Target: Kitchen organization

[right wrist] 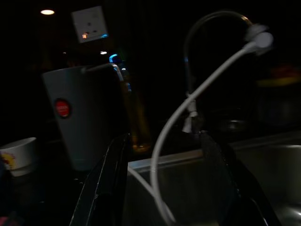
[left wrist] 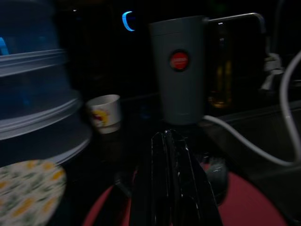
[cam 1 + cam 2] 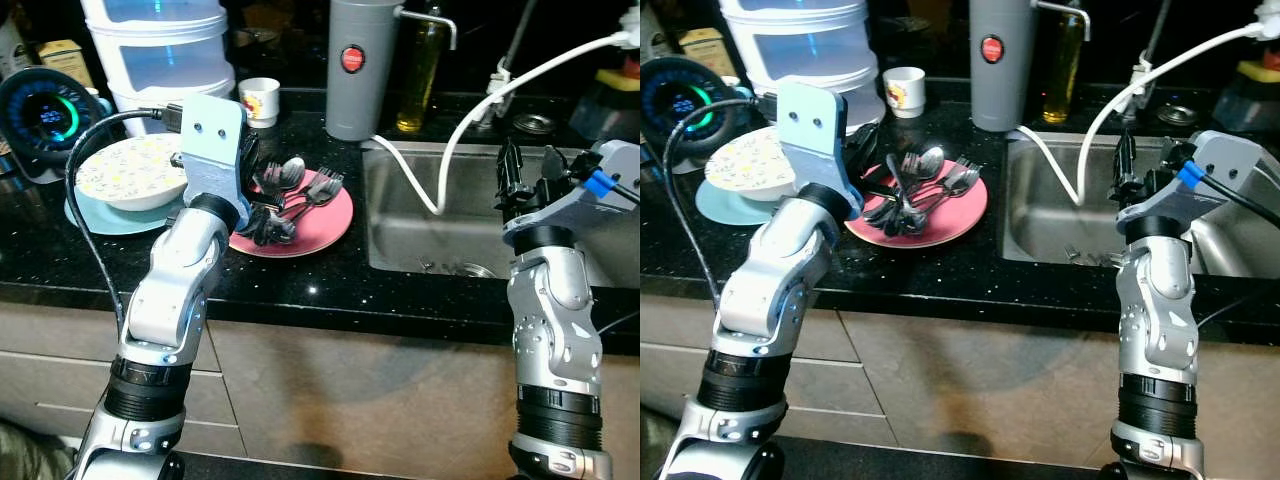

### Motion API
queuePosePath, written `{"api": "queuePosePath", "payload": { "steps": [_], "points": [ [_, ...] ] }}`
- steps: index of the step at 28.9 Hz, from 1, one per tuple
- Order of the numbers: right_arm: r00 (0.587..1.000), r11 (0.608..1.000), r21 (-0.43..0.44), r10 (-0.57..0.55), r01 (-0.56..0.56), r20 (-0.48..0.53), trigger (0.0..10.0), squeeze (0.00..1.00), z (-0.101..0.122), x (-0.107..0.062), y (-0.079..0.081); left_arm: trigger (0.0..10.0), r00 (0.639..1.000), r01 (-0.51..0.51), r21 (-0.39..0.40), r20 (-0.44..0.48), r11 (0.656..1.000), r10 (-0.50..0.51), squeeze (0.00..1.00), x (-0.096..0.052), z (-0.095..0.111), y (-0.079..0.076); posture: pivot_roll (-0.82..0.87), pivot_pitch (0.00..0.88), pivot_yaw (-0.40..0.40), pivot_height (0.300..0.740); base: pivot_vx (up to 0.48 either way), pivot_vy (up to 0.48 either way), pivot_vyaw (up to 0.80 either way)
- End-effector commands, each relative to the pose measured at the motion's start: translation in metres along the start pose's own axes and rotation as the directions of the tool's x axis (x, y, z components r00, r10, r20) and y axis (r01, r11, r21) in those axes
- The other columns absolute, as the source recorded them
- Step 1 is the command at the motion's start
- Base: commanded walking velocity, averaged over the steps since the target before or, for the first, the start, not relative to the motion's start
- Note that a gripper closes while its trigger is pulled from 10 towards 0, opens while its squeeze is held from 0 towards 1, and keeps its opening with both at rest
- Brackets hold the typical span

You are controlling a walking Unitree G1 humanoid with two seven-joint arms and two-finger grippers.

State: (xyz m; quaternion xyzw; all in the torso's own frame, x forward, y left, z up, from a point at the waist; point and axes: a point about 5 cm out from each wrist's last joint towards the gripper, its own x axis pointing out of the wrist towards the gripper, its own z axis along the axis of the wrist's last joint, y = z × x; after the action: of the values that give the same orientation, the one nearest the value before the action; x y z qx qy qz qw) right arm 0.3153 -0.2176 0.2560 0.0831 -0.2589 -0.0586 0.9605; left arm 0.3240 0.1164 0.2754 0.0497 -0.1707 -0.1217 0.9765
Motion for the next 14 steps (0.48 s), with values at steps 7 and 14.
{"api": "queuePosePath", "payload": {
  "steps": [7, 14],
  "points": [
    [1.0, 1.0, 0.006, -0.017, 0.017, -0.018, 10.0, 0.0, -0.0023, -0.0006, -0.0038, 10.0, 0.999, -0.009, 0.015, -0.033, 1.0, 0.01, 0.0, 0.0022, -0.0056, 0.0005, 0.06, 0.022, 0.015, 0.74, 0.0, 0.0, -0.8],
    [0.999, 0.999, -0.003, 0.034, -0.034, -0.023, 10.0, 0.0, -0.0028, -0.0013, 0.0034, 10.0, 0.999, -0.021, 0.015, -0.039, 1.0, 0.022, 0.0, 0.0031, -0.0065, 0.001, 0.06, 0.023, 0.013, 0.74, 0.0, 0.0, 0.0]
  ]
}}
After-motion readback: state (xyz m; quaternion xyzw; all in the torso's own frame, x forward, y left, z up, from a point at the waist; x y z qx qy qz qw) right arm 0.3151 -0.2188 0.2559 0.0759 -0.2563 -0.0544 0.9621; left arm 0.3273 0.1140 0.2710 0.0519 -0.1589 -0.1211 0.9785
